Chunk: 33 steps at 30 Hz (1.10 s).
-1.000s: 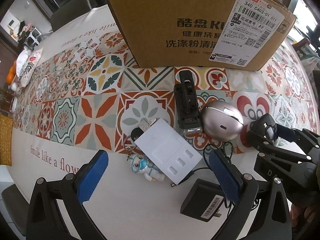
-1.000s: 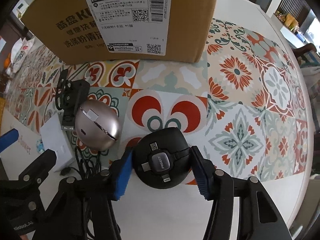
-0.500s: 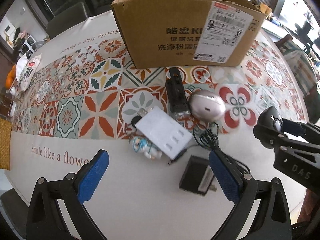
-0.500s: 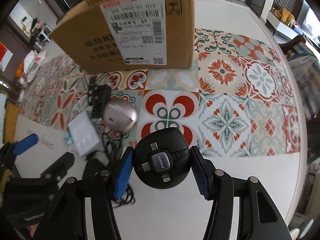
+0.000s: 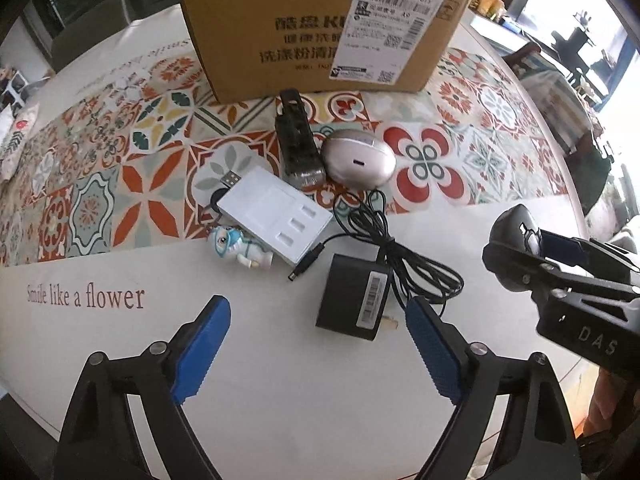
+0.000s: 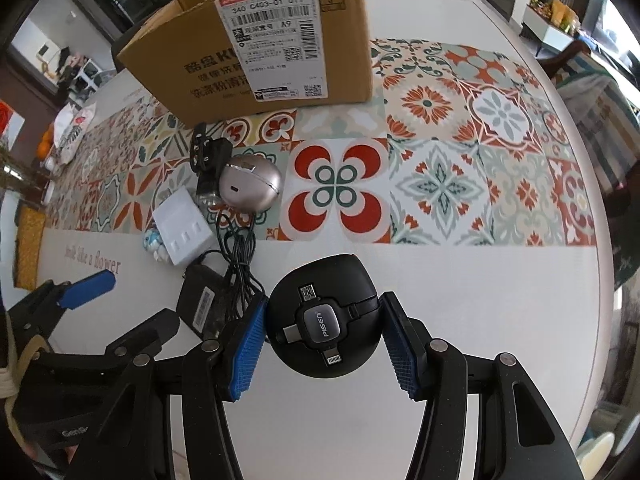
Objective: Organize rigid objects
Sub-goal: 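Lift the black gadget with the right gripper while the left gripper grasps the black adapter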
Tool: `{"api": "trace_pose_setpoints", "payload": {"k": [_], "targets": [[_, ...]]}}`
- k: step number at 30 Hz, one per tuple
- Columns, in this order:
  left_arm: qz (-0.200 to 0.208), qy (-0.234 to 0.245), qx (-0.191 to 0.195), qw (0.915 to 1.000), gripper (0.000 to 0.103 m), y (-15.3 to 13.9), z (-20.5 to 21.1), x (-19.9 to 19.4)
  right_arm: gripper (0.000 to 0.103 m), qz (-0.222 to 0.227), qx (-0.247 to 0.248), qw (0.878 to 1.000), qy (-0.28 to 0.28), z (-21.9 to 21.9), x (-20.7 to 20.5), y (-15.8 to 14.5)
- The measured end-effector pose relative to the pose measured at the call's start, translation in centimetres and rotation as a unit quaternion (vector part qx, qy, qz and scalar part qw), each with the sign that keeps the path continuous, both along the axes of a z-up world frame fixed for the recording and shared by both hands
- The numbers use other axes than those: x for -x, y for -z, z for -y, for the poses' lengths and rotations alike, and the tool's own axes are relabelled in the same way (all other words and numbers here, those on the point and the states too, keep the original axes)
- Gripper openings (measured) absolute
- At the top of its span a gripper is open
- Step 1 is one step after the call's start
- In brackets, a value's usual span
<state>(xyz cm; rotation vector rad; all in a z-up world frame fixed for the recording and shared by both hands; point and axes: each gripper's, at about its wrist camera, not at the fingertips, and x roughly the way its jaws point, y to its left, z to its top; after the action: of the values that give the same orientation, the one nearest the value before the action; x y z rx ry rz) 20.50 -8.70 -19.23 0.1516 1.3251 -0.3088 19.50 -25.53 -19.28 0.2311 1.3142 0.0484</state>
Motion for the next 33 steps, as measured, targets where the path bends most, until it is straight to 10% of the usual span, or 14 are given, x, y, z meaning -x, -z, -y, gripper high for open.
{"api": "trace_pose_setpoints", "payload": {"k": [33], "targets": [[-0.041, 0.082, -0.007, 0.9958, 0.043, 5.7, 3.9, -1.2, 0.056, -0.048, -0.006, 0.998, 0.035, 0.3, 1.0, 3.3]]}}
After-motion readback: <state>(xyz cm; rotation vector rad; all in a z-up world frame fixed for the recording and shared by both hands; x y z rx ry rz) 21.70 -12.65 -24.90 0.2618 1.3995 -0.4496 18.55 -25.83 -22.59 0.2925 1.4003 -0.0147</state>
